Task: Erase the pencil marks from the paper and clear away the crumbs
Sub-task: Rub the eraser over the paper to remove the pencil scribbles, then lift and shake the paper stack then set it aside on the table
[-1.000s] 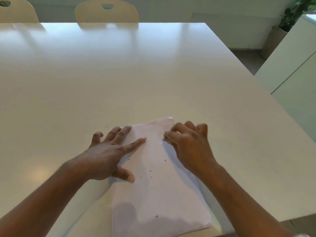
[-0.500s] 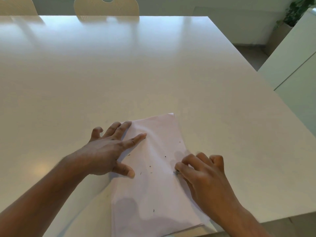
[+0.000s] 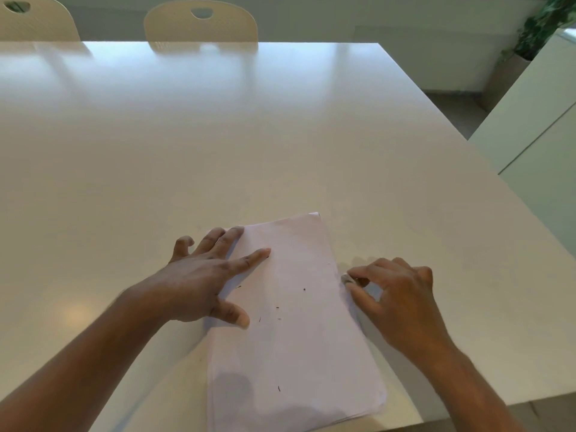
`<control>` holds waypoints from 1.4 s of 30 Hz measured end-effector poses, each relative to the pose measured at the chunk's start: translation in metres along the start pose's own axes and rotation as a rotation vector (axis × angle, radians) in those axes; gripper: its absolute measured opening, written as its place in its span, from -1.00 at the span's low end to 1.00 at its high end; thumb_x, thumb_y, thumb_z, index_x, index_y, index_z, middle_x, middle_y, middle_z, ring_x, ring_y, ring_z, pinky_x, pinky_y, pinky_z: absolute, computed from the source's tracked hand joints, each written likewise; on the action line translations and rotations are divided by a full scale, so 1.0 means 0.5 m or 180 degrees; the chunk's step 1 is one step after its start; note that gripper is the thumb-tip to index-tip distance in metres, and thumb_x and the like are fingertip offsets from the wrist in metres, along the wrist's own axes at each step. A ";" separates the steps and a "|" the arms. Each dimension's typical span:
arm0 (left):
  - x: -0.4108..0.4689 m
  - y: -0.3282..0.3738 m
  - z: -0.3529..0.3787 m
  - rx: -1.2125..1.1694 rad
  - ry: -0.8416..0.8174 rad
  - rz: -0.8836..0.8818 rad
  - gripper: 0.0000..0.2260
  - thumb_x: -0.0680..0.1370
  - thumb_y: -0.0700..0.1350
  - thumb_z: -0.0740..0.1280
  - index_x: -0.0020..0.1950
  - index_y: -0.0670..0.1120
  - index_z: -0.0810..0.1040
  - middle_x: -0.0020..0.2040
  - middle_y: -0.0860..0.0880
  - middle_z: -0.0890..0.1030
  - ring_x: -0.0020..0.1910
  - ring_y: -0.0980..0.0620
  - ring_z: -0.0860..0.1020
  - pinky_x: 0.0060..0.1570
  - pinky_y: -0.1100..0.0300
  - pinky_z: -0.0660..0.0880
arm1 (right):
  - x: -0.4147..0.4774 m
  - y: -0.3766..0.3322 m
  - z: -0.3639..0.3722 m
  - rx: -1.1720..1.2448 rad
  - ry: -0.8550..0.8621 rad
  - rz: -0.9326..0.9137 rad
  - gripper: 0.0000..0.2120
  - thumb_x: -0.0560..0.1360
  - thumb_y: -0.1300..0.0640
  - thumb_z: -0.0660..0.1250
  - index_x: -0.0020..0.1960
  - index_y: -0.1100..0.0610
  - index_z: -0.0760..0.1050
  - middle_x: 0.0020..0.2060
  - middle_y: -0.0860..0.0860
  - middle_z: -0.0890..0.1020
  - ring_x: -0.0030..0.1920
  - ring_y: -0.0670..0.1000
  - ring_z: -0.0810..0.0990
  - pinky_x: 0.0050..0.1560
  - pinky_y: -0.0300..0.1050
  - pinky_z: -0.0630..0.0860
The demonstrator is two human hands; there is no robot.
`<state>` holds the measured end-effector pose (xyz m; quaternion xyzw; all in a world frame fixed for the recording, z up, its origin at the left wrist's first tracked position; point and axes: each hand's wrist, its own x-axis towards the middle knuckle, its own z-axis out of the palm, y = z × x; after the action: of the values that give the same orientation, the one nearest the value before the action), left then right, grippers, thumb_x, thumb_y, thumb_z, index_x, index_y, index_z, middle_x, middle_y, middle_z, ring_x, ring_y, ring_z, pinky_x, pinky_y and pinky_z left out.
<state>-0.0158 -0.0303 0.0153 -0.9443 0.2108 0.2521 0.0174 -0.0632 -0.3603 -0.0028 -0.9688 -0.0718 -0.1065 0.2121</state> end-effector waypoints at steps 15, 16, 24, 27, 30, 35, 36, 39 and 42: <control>-0.006 -0.007 0.006 -0.0364 0.0116 0.0070 0.02 0.29 0.68 0.27 0.52 0.57 -0.32 0.65 0.09 -0.47 0.60 0.03 -0.49 0.56 -0.21 -0.21 | 0.306 0.099 0.052 0.1094 0.0193 0.1373 -0.86 0.53 0.00 0.50 -0.07 0.07 0.71 -0.19 -0.05 0.74 -0.03 0.08 0.72 0.06 -0.04 0.60; -0.006 -0.007 0.007 -0.0381 0.0126 0.0075 0.02 0.29 0.68 0.27 0.53 0.57 -0.32 0.65 0.09 -0.46 0.61 0.02 -0.49 0.56 -0.22 -0.21 | 0.310 0.103 0.056 0.0980 0.0160 0.1392 -0.85 0.52 -0.03 0.49 -0.07 0.06 0.71 -0.16 -0.03 0.75 -0.01 0.09 0.72 0.10 0.01 0.62; -0.007 -0.009 0.008 -0.0553 0.0132 0.0083 0.00 0.29 0.67 0.30 0.52 0.59 -0.29 0.63 0.12 -0.48 0.61 0.03 -0.49 0.56 -0.22 -0.23 | 0.293 0.056 0.051 0.0450 0.0642 0.0541 -0.75 0.53 0.08 0.51 0.16 0.17 0.71 0.02 0.15 0.64 0.03 0.21 0.67 0.13 0.07 0.62; -0.007 -0.012 0.010 -0.0551 0.0134 0.0062 0.05 0.28 0.67 0.30 0.56 0.53 -0.31 0.61 0.15 -0.50 0.59 0.06 -0.50 0.57 -0.21 -0.23 | 0.272 0.003 0.062 0.0598 0.0000 -0.0126 -0.77 0.57 -0.01 0.47 0.16 0.08 0.72 0.03 0.04 0.65 0.03 0.09 0.67 0.15 0.02 0.60; -0.003 -0.016 0.015 -0.0498 0.0145 -0.0027 0.23 0.27 0.68 0.29 0.66 0.26 -0.37 0.64 0.18 -0.47 0.59 0.11 -0.50 0.56 -0.14 -0.26 | 0.255 -0.027 0.073 0.0293 -0.0688 -0.0232 -0.63 0.59 -0.21 0.39 0.25 0.01 0.65 0.19 0.00 0.60 0.22 0.06 0.59 0.27 0.07 0.53; -0.003 -0.013 0.014 -0.0500 0.0145 -0.0089 0.33 0.28 0.65 0.32 0.64 0.08 -0.47 0.62 0.23 -0.47 0.55 0.20 -0.49 0.47 0.05 -0.27 | 0.257 -0.044 0.074 -0.0069 -0.0937 -0.0222 -0.51 0.54 -0.33 0.36 0.27 0.01 0.55 0.23 -0.03 0.52 0.28 0.07 0.50 0.31 0.12 0.46; -0.003 -0.013 0.013 -0.0509 0.0142 -0.0082 0.33 0.28 0.65 0.33 0.64 0.08 -0.47 0.62 0.23 -0.46 0.55 0.20 -0.49 0.47 0.06 -0.27 | 0.261 -0.046 0.075 -0.0074 -0.0964 -0.0214 -0.51 0.53 -0.33 0.37 0.26 0.02 0.54 0.21 -0.02 0.52 0.27 0.07 0.51 0.30 0.11 0.47; -0.002 -0.013 0.013 -0.0536 0.0143 -0.0064 0.33 0.28 0.65 0.32 0.64 0.07 -0.47 0.62 0.22 -0.47 0.55 0.20 -0.50 0.47 0.05 -0.28 | 0.270 -0.051 0.074 -0.0040 -0.1039 -0.0177 -0.54 0.51 -0.31 0.41 0.19 0.03 0.54 0.11 -0.04 0.51 0.23 0.08 0.53 0.27 0.09 0.48; -0.002 -0.013 0.012 -0.0560 0.0143 -0.0061 0.34 0.28 0.65 0.33 0.65 0.06 -0.46 0.63 0.21 -0.46 0.57 0.18 -0.50 0.49 0.03 -0.28 | 0.276 -0.056 0.066 0.0271 -0.1108 -0.0114 -0.56 0.51 -0.24 0.47 0.17 0.07 0.53 0.02 -0.04 0.53 0.14 0.07 0.56 0.17 0.03 0.51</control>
<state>-0.0169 -0.0231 0.0099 -0.9496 0.1791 0.2483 -0.0680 0.0707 -0.3082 0.0115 -0.9613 -0.1292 0.0621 0.2353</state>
